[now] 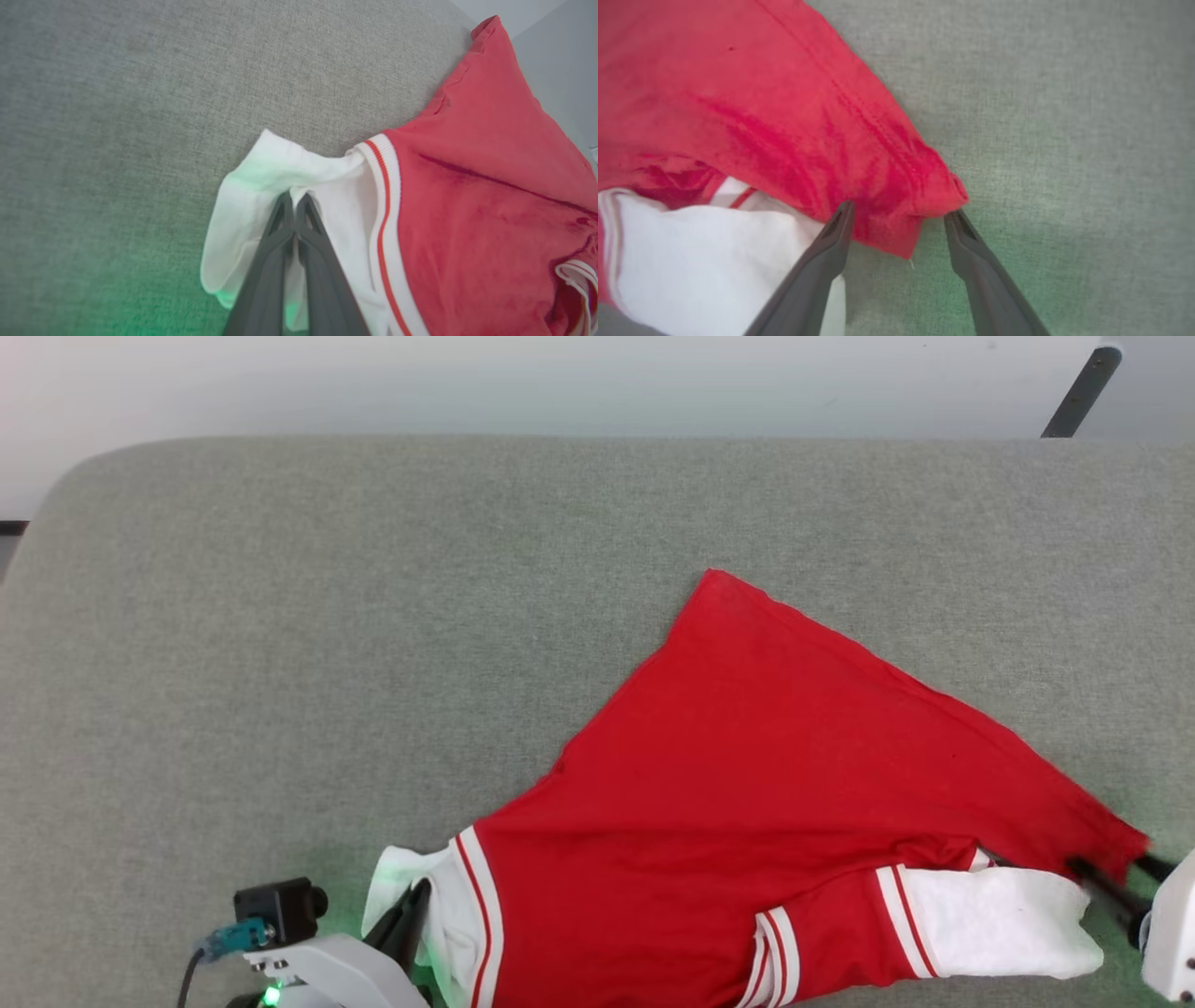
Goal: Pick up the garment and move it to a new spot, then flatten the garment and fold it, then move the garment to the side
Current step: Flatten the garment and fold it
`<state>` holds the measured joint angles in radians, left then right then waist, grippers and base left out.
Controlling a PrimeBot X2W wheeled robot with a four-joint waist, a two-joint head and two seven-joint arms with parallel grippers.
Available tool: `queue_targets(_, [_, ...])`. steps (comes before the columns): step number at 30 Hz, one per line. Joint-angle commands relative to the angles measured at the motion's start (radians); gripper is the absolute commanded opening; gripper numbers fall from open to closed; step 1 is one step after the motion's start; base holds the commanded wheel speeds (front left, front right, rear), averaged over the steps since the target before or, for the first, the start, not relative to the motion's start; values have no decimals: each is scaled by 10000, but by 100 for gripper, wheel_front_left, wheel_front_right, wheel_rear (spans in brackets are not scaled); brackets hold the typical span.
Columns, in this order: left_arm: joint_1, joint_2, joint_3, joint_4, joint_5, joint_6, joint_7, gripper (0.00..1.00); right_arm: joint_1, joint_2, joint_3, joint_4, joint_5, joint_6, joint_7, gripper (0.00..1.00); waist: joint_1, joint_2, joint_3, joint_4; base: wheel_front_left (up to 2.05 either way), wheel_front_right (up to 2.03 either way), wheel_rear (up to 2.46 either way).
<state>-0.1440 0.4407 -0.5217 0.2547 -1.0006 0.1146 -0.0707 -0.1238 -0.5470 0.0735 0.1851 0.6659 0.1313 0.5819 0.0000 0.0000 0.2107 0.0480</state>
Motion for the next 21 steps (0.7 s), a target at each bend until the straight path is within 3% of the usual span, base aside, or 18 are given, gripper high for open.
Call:
queue_targets(1, [35, -100, -104, 77, -12, -55, 12, 0, 99, -58, -187, -543, -162, -10, 46, 100, 0, 0, -66, 82, 0, 0, 0])
queue_targets(8, [-101, -274, -281, 175, 72, -176, -33, 0, -315, -350, -114, -2962, -890, -9, 43, 100, 0, 0, -133, 529, 0, 0, 0])
queue_targets(12, [-285, -408, -424, 259, 146, -306, -13, 0, -1240, -490, 495, -3507, -1193, -7, -118, 100, 0, 0, -76, 906, 0, 0, 0])
queue_targets(16, [-565, -599, -600, 382, 224, -467, 45, 0, -2610, -525, 1453, -3013, -1259, -7, -155, 100, 0, 0, 59, 1355, 0, 0, 0])
queue_targets(21, [-1041, -919, -853, 689, 347, -721, 96, 0, -4555, -538, 2936, -1278, -815, -9, 169, 100, 0, 0, 330, 1972, 0, 0, 0])
